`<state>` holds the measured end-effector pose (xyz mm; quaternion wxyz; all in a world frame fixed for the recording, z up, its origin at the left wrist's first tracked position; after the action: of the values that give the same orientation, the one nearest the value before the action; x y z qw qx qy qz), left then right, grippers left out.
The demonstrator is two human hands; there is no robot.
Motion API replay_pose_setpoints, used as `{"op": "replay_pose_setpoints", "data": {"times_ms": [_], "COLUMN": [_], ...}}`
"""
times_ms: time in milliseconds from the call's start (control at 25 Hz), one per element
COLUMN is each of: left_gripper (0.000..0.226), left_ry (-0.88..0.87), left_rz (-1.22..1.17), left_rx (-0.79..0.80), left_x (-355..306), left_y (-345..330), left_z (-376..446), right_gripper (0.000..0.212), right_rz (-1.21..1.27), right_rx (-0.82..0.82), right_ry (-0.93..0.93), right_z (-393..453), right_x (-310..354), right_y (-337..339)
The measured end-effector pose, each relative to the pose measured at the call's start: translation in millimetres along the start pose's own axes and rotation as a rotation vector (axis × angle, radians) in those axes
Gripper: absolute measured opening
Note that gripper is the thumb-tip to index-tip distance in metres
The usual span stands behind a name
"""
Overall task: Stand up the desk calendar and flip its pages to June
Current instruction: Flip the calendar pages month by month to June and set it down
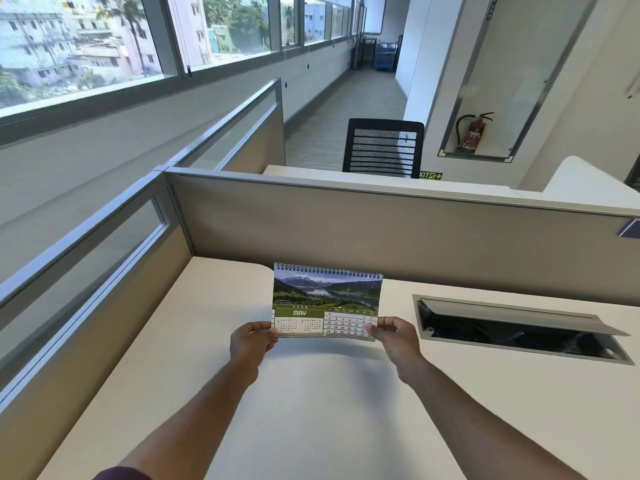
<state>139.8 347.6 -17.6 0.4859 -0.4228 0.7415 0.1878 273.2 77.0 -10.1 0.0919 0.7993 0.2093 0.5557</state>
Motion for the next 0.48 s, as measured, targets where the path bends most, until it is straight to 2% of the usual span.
{"op": "replay_pose_setpoints", "data": {"times_ms": [80,320,480], "left_gripper": [0.009,0.006,0.005], "left_ry": [-0.002,-0.006,-0.012], "left_rz": [-0.003,-0.005,-0.002], "left_rx": [-0.003,-0.013,-0.023], "left_x": [0.5,0.4,0.8], "left_y": [1.5,-0.6,-0.4], "left_z": [0.3,-1.2,0.7], "right_gripper": [0.026,0.034,0.026], "right_rz": [-0.028,0.015,0.038], "right_rx": [-0.043,-0.075,-0.070], "right_ry": [0.014,0.016,0.057], "right_z": [-0.2,-4.3,-4.7], "right_x": [1.5,0.2,-0.5], "right_y": [0.9,6.3,7.4]}}
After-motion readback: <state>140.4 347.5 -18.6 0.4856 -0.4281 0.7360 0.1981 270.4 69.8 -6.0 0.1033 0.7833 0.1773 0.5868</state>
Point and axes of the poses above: each hand's wrist, its own z-axis towards the middle knuckle, its own y-axis out of the back of the hand, x = y × z, the point moved 2 cm from there along z, towards the middle knuckle, and after that the axes turned 10 degrees about -z, right-handed, at the moved point
